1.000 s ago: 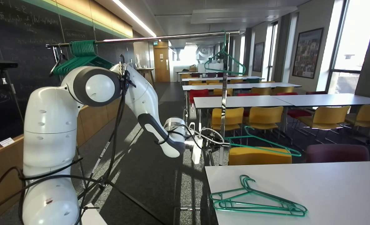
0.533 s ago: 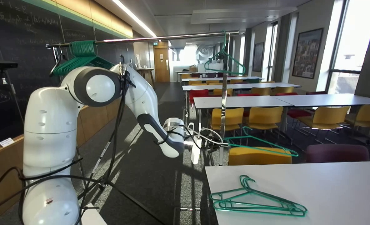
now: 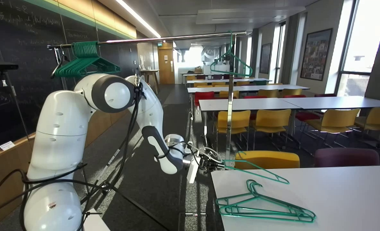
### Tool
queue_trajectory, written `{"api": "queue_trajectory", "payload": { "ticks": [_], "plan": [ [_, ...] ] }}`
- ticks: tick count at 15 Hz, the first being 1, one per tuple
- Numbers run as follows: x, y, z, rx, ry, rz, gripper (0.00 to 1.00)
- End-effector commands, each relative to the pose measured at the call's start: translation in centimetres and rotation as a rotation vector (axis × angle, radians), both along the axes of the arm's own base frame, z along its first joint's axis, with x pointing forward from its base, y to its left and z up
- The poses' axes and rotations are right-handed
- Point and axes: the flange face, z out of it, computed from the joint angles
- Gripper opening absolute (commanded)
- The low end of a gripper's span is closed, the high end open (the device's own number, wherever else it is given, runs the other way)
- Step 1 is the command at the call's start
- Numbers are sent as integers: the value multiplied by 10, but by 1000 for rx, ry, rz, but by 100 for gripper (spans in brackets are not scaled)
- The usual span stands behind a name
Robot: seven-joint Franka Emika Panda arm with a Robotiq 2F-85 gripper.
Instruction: Put one hanger on the table
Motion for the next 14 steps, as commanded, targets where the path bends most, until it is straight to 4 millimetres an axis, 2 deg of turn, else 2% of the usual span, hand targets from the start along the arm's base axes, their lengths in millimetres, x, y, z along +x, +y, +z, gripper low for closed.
{"api": "queue_trajectory", "payload": {
  "ticks": [1, 9, 14],
  "plan": [
    [-12, -3, -13, -44, 40, -12, 2],
    [-47, -14, -21, -75, 38, -44, 2],
    [-63, -32, -38, -172, 26, -93, 2]
  ]
}}
